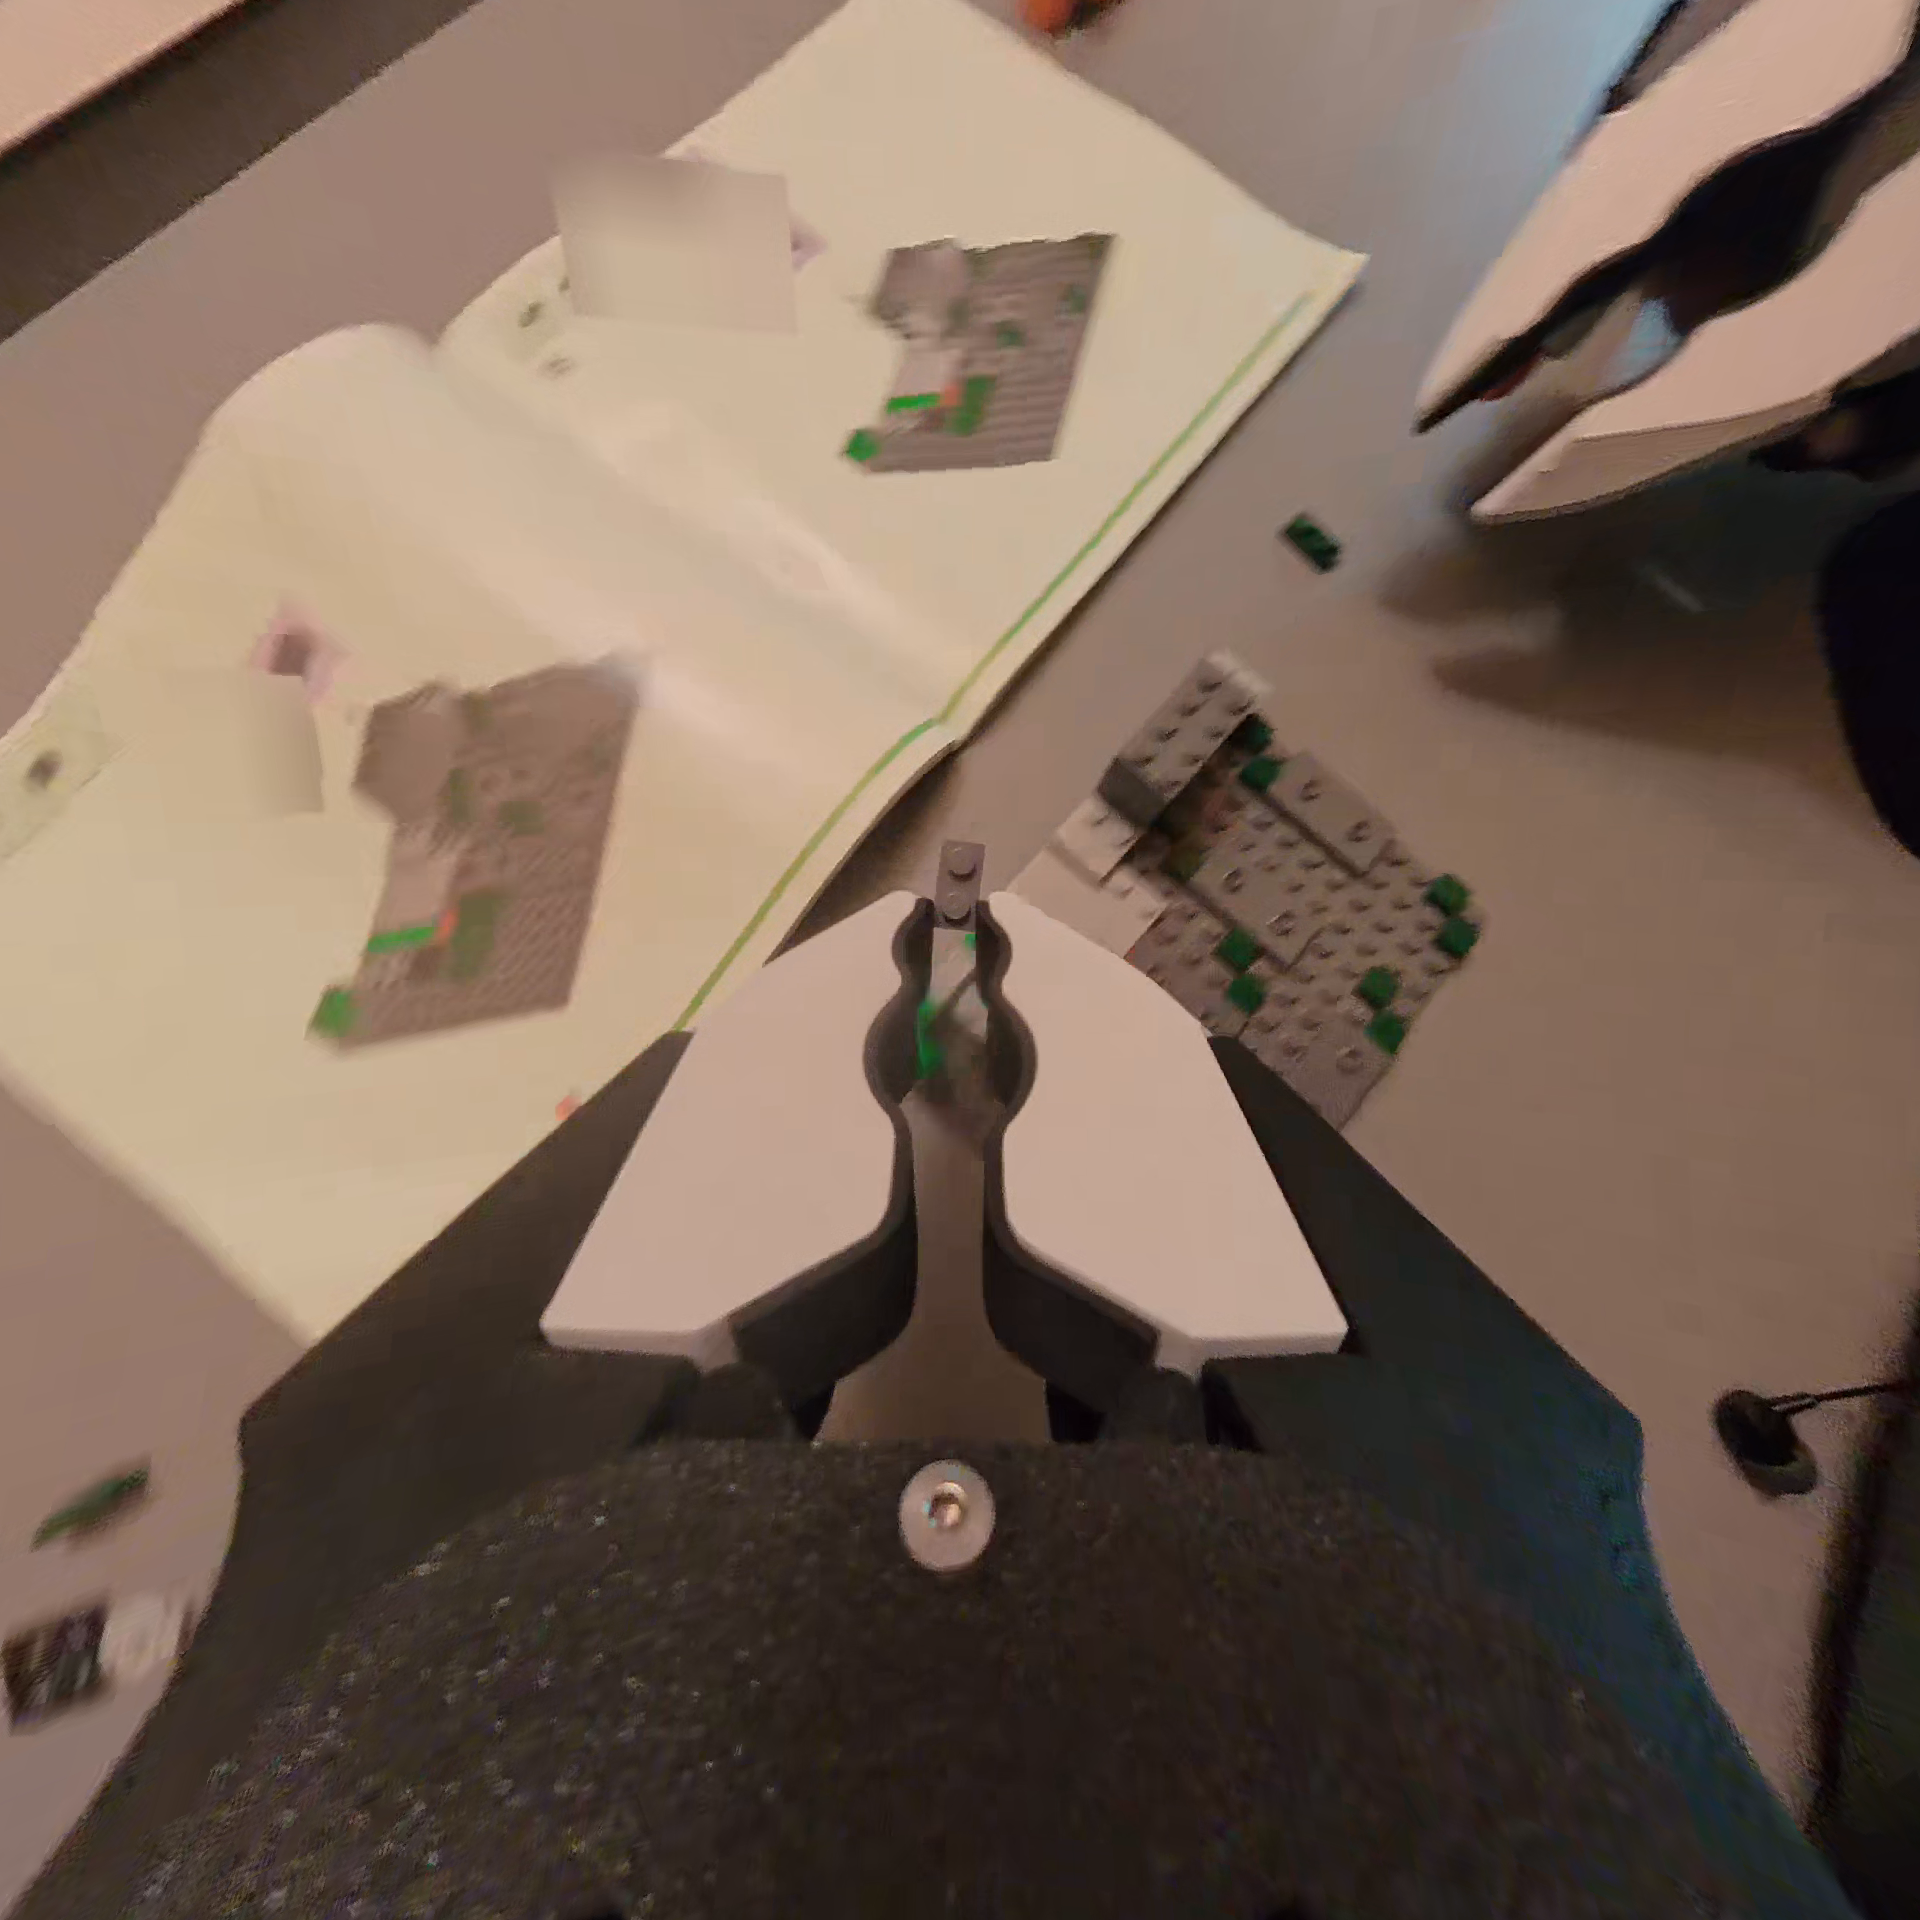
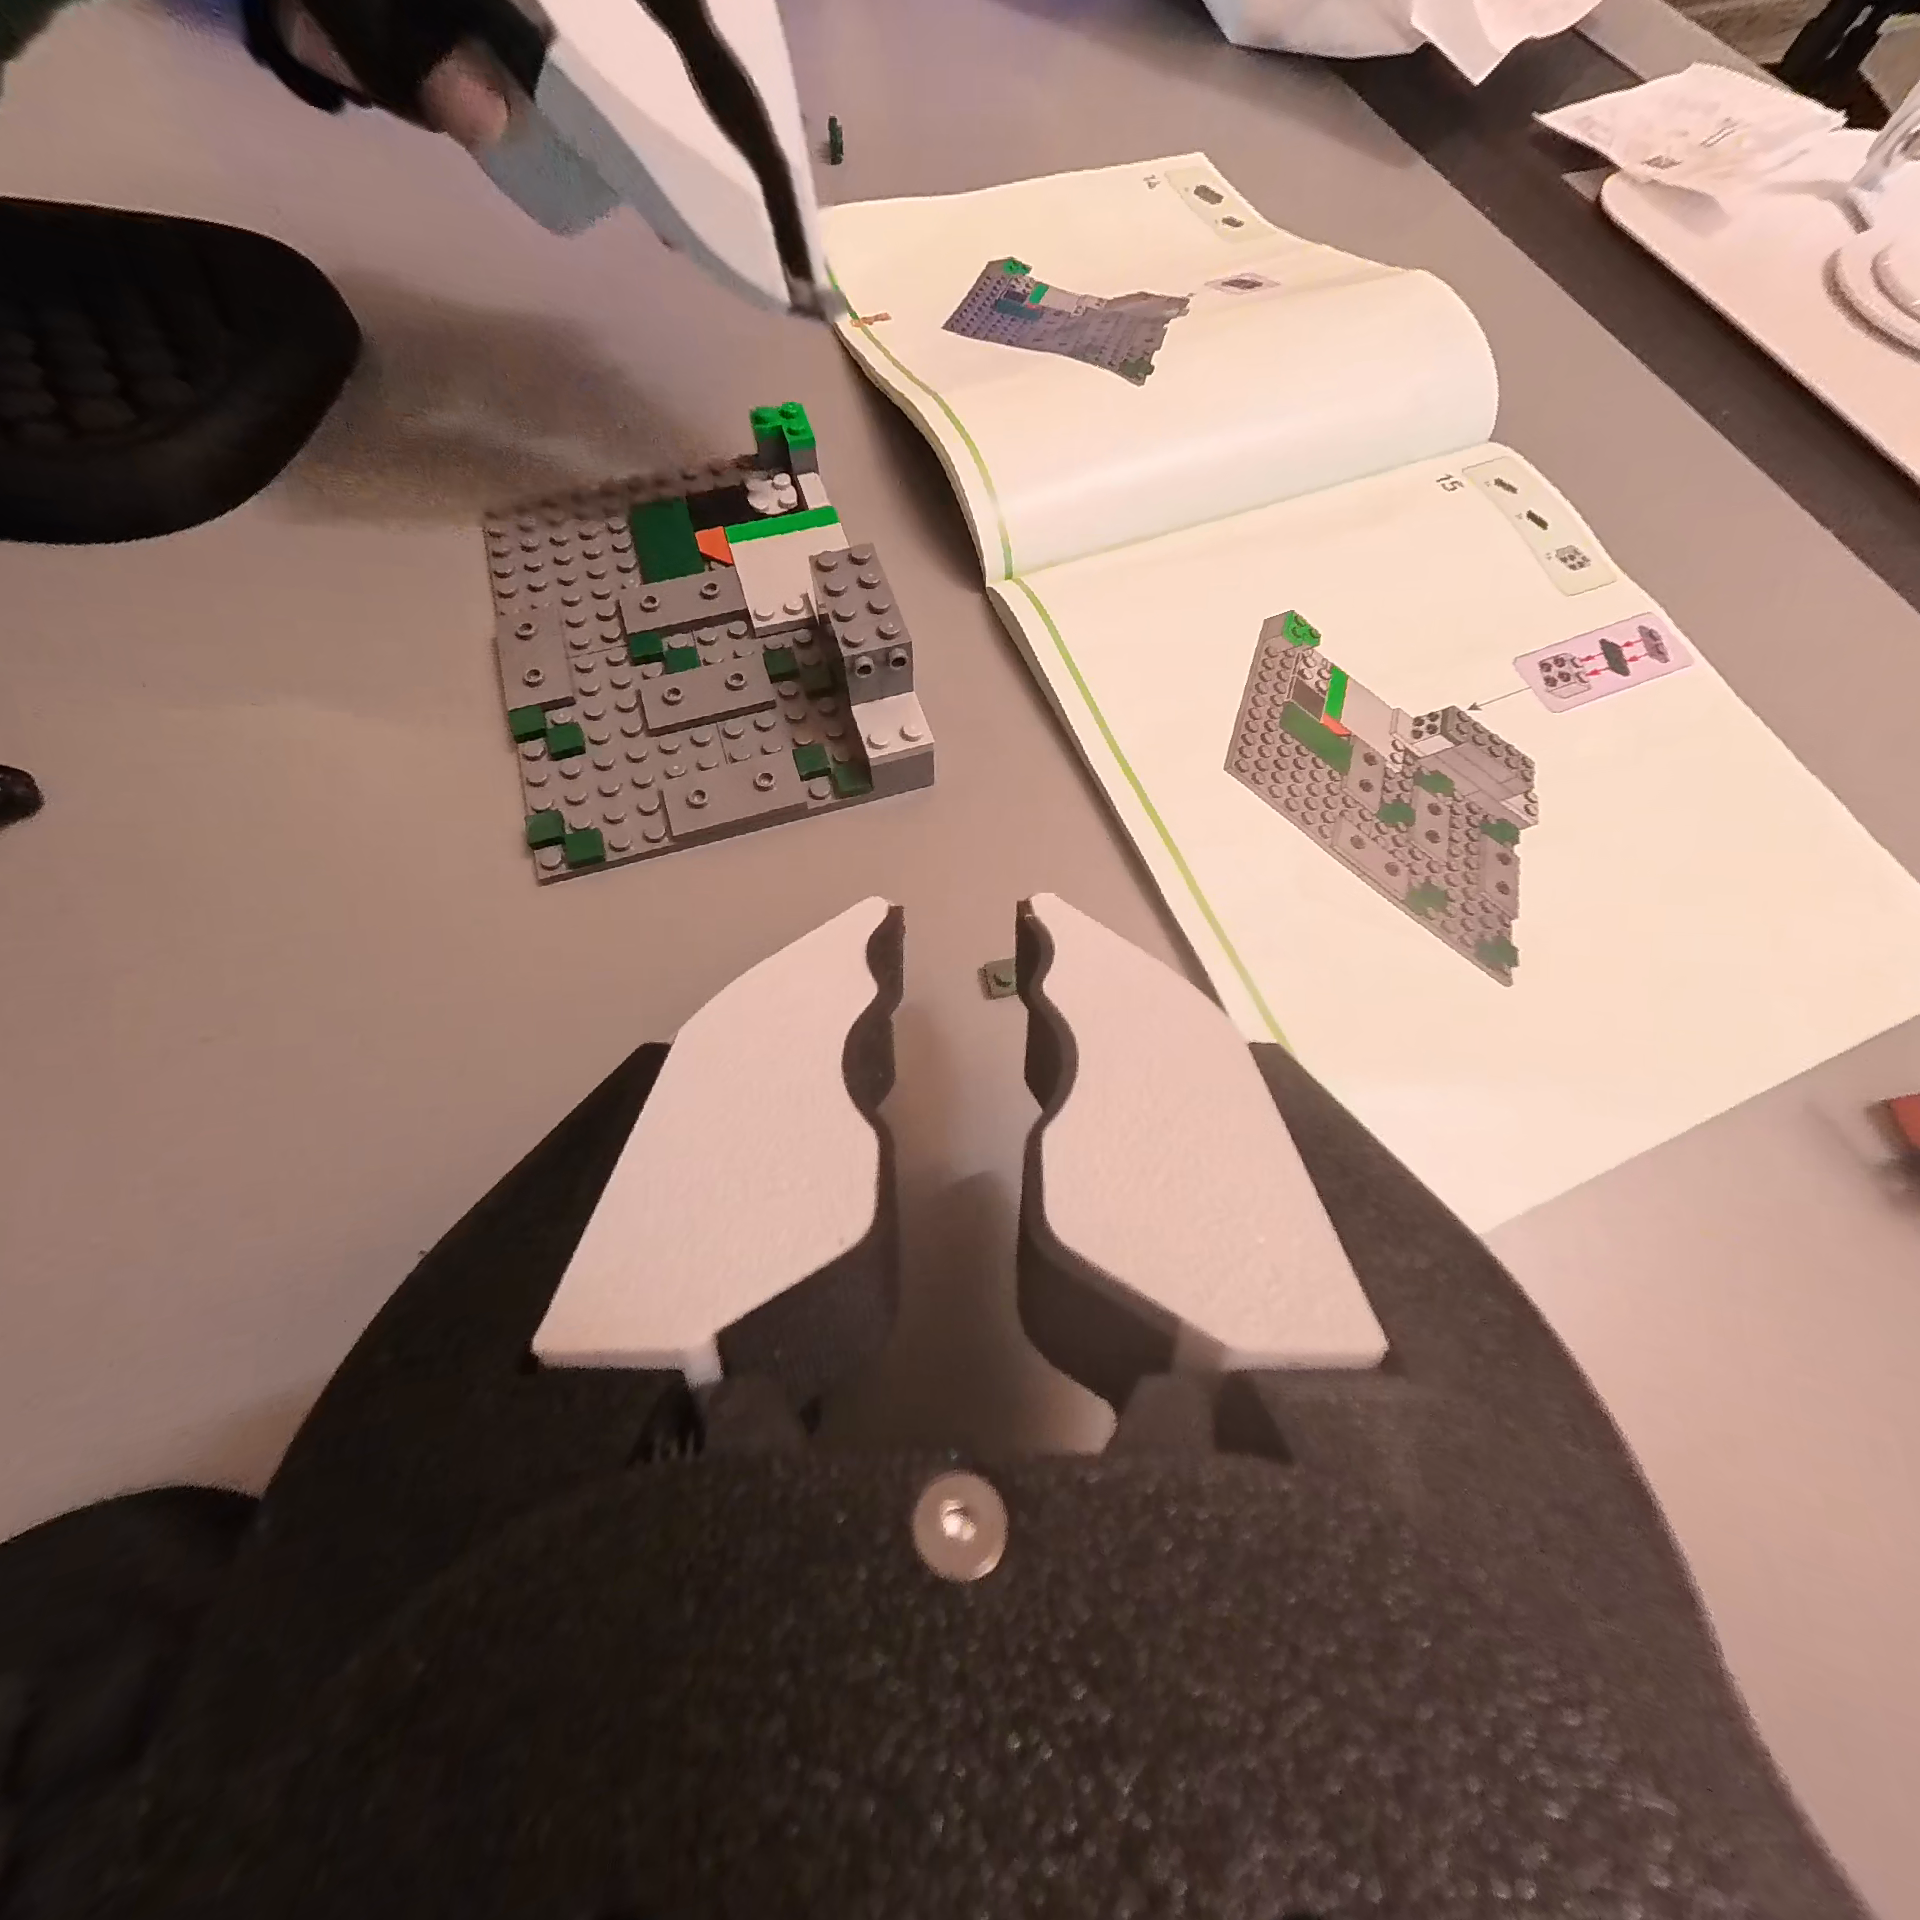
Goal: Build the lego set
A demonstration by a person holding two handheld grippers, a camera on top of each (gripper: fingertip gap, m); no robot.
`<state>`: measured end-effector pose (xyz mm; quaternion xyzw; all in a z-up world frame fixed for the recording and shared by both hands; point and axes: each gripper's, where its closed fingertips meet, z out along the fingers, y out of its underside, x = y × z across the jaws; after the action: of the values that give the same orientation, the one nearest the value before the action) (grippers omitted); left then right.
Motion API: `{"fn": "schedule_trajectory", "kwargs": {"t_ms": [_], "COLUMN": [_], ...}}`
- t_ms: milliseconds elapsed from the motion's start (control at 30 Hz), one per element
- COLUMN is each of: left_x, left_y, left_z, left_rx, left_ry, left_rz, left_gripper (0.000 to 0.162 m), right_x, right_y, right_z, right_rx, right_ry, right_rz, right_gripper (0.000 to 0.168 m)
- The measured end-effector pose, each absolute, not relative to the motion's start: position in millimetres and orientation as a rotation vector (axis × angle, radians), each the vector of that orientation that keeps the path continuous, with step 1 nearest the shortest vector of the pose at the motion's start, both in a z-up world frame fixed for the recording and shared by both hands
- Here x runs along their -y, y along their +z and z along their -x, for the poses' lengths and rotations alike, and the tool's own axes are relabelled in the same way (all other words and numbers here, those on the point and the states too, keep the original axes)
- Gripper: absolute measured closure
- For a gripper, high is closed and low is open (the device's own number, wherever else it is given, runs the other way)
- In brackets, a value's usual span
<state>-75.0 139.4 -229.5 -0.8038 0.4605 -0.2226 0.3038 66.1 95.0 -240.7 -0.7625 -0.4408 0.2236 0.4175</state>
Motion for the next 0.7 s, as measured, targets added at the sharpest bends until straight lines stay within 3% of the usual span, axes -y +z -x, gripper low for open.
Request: {"fn": "schedule_trajectory", "kwargs": {"t_ms": [367,700], "left_x": [-126,-120], "left_y": [-245,-267], "left_z": [-31,-53], "left_rx": [-1.667,-1.767], "left_ry": [-0.597,-0.609], "left_rz": [1.982,2.055], "left_gripper": [0.155,0.154], "right_x": [-107,-106], "right_y": [-226,-219], "right_z": [-82,-82], "right_rx": [1.009,1.0], "right_ry": [0.503,0.507], "right_rz": [1.902,1.877], "right_gripper": [0.149,0.149]}}
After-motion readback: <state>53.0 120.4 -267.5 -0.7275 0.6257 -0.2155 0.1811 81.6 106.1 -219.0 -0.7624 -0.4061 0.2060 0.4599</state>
